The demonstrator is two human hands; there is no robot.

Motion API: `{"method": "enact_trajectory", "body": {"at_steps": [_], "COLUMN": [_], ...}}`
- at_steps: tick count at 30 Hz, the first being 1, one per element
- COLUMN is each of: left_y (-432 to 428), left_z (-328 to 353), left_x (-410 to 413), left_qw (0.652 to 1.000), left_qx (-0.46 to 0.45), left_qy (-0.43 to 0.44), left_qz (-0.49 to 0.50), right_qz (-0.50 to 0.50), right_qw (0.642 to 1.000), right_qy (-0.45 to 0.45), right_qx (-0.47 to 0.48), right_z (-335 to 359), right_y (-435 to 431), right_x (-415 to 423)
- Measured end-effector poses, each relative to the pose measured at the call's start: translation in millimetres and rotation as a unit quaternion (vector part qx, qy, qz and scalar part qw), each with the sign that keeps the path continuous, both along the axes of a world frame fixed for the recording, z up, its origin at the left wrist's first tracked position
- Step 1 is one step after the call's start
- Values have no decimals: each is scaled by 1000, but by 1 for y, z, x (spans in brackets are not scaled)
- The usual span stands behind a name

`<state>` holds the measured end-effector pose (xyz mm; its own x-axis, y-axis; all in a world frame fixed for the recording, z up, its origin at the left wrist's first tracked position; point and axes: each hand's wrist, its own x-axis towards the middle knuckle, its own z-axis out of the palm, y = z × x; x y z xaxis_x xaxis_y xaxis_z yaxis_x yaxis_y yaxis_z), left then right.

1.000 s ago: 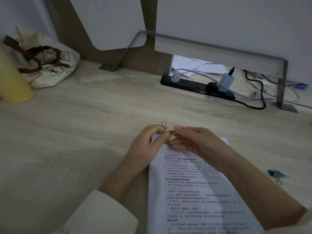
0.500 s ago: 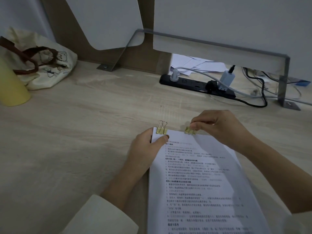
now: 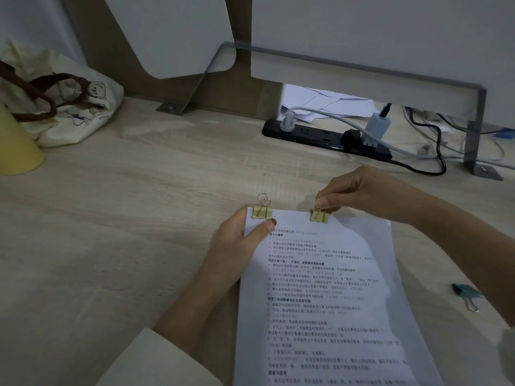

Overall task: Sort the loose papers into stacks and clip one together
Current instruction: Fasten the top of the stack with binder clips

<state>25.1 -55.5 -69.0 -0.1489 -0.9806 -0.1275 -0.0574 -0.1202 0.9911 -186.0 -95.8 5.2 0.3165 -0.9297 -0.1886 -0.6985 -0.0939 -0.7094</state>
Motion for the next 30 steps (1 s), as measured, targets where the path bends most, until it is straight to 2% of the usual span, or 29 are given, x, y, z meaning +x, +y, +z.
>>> {"method": "enact_trajectory", "body": {"at_steps": [15, 18, 21, 24, 26, 28, 30], "left_y": [1, 1, 0, -1, -1, 2, 3], "left_z": [0, -1, -9, -18, -22, -19, -11], "left_x": [1, 0, -1, -1, 0, 1, -3], "left_qw": [1000, 999, 993, 973, 937, 912, 906], "left_qx": [-1, -15, -74, -155, -232, -263, -270], "left_qy": [-17, -31, -89, -169, -256, -310, -324], "left_qz": [-2, 6, 19, 40, 57, 52, 25], "right_qz": [43, -10, -115, -205, -257, -286, -303], "right_qw": [998, 1000, 993, 970, 943, 923, 918], "right_qy": [10, -1, -17, 117, 196, 242, 250], "right_qx": [43, 8, -27, -61, -77, -90, -56], "right_z": [-1, 3, 0, -18, -30, -39, -42], "right_y": [-4, 5, 29, 68, 95, 119, 139], "right_x": [-1, -11, -41, -78, -100, -115, -121]}}
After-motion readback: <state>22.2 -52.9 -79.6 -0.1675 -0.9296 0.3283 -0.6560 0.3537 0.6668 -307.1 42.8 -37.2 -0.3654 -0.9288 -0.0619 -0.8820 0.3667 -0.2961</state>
